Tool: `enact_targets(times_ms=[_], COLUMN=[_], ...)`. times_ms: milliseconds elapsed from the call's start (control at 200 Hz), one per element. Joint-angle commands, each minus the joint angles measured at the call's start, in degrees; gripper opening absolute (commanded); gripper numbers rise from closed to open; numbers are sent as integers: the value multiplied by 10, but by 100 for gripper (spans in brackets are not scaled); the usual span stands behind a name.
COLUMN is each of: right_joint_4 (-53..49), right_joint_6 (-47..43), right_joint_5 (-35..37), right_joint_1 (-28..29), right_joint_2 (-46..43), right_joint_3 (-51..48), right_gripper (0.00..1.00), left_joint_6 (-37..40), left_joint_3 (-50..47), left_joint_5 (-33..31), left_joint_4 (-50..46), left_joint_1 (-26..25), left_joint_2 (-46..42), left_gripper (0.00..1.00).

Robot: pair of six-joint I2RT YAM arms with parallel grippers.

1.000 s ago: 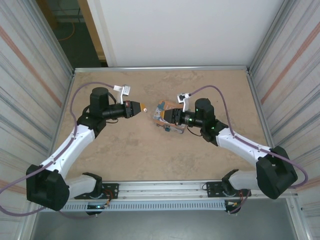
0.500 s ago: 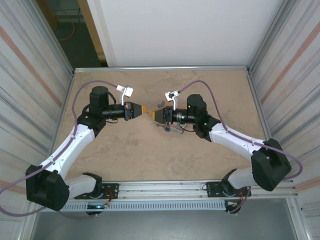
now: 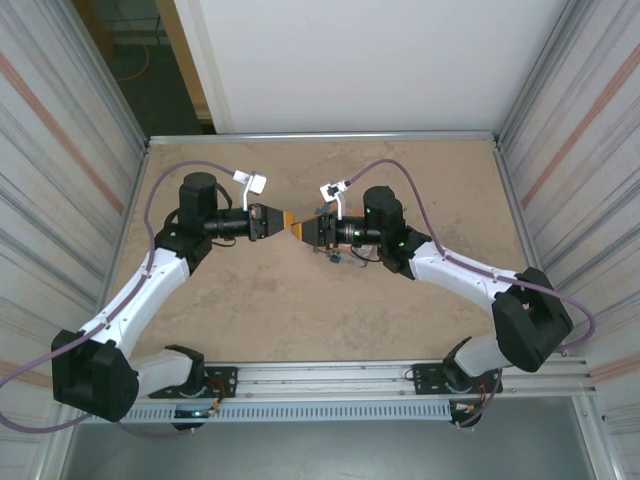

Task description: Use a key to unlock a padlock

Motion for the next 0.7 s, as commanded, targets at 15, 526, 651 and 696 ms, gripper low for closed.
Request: enact_targets(times_ms=[15, 526, 651, 696], right_joint_4=[12, -23, -36, -42], right_joint_6=[-15, -32, -37, -38], right_joint_5=[-6, 12, 28, 34], right_joint_1=[5, 0, -2, -4], right_joint_2=[5, -13, -26, -32], right_joint_3=[20, 6, -6, -12], right_gripper=[25, 0, 0, 0], left_joint_6=[11, 12, 4, 2], left_joint_3=[-3, -2, -3, -5], left_joint_5=[20, 6, -8, -18], left_joint_4=[14, 14, 20, 22], left_joint_1=[0, 0, 0, 0], left_joint_2=[-13, -13, -19, -23], left_gripper=[0, 5, 24, 32])
